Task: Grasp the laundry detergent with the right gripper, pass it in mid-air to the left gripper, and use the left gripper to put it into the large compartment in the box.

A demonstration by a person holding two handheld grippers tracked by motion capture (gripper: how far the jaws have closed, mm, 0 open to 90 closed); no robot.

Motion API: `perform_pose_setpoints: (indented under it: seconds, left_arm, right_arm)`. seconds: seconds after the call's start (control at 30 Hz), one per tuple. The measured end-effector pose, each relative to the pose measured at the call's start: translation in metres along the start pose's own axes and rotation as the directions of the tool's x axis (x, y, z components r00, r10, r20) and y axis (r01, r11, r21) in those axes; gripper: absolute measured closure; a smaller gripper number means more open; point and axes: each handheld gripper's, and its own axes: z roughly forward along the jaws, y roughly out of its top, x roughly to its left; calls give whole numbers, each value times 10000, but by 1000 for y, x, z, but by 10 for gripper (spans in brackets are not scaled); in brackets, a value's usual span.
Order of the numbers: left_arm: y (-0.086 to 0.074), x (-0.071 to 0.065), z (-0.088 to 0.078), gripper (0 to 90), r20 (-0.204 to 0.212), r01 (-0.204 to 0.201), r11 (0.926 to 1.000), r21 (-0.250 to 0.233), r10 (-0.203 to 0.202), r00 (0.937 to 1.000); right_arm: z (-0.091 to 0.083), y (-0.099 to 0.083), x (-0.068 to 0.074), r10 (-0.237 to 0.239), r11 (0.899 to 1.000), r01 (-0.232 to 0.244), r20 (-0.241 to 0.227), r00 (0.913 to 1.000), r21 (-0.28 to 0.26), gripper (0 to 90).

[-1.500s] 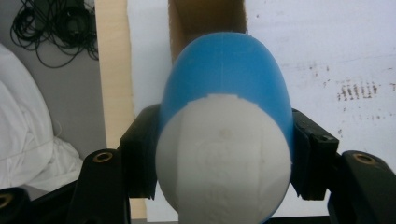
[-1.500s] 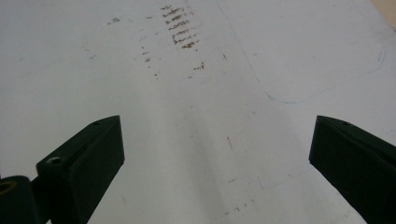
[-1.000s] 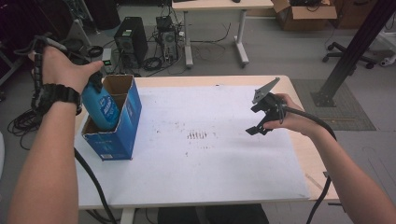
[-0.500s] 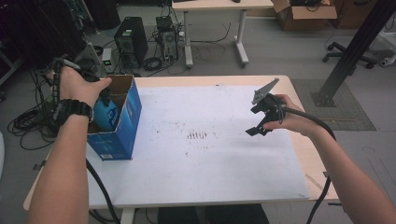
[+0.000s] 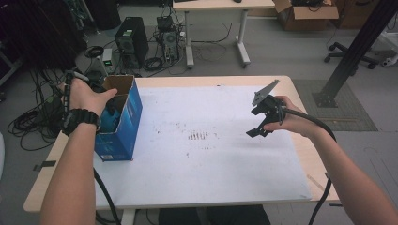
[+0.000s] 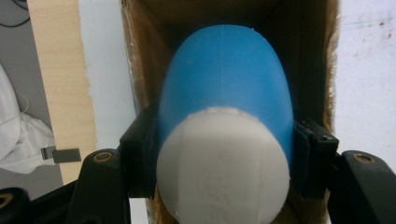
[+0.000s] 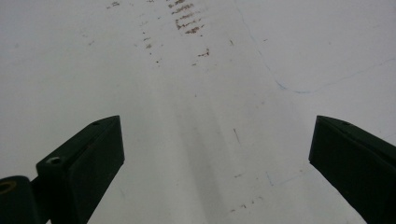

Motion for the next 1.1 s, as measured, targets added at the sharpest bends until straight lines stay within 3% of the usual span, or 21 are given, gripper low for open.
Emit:
perform_pose_setpoints:
  seconds: [0.6, 1.1]
  left_arm:
    - [-3, -1, 22, 381, -11, 36, 10000, 84, -36, 10000]
    - [-5, -2, 23, 378, -3, 14, 10000, 97, -14, 10000]
  right_arm:
    - [1, -2, 0, -18, 9999, 18, -16, 10000, 136, 34]
    - [4, -2, 1, -31, 9998, 32, -50, 10000, 184, 34]
